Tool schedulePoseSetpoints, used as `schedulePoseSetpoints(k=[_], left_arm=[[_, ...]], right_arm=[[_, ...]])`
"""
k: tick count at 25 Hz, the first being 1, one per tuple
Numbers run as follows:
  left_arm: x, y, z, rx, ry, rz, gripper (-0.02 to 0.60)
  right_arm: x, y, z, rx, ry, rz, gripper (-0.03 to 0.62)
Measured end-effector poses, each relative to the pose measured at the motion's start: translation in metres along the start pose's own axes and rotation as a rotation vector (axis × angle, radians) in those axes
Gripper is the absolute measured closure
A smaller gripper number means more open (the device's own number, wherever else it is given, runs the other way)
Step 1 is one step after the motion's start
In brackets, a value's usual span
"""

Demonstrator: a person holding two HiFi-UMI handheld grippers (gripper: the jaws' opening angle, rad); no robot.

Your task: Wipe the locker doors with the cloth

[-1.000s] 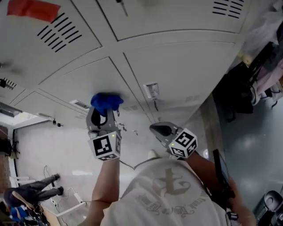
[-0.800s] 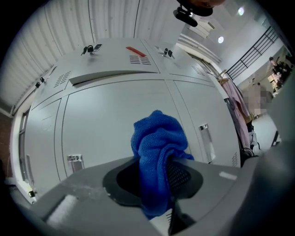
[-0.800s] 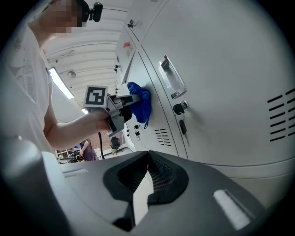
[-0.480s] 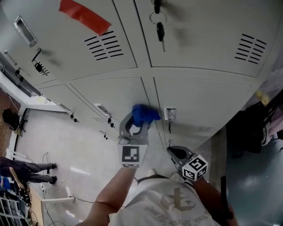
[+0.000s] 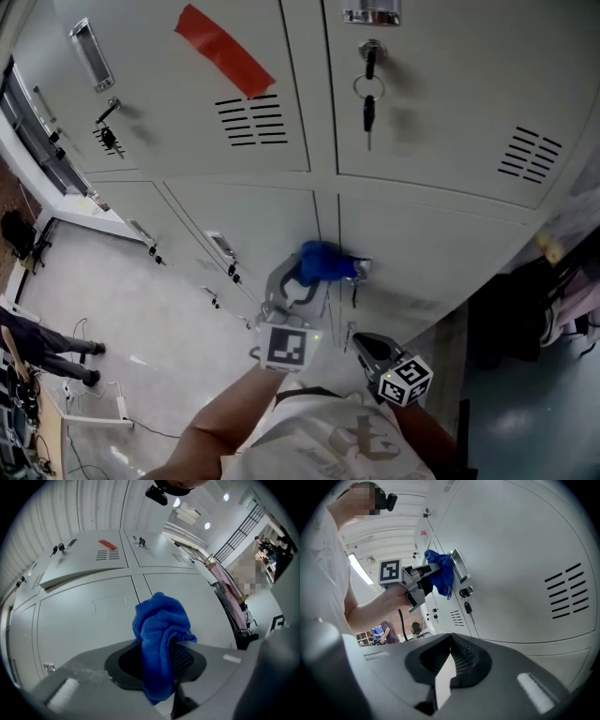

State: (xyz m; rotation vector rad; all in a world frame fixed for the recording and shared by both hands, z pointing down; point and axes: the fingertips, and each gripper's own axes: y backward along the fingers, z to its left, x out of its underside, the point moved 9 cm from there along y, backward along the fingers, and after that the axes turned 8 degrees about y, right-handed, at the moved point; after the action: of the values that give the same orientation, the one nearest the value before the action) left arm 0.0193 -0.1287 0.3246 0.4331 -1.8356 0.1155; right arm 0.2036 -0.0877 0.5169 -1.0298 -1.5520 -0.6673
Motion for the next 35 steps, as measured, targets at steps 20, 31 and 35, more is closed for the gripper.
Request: schedulePoseSetpoints(k=[20, 31, 35], left_arm=[[0.002, 0.025, 0.089, -0.11, 0.039, -0.045, 0.456], [0.027, 0.051, 0.156, -0.23, 0.112, 0.046, 0.454], [0.031, 0.058, 0.172, -0.271, 0.144, 0.028, 0.454]], right_arm=[[0.0, -0.055, 0.023, 0.011, -0.03, 0.015, 0.585], [0.0, -0.08, 0.039, 0.016, -0.034, 0.032, 0.586], [0.001, -0.087, 0.042, 0.015, -0.026, 0.037, 0.586]])
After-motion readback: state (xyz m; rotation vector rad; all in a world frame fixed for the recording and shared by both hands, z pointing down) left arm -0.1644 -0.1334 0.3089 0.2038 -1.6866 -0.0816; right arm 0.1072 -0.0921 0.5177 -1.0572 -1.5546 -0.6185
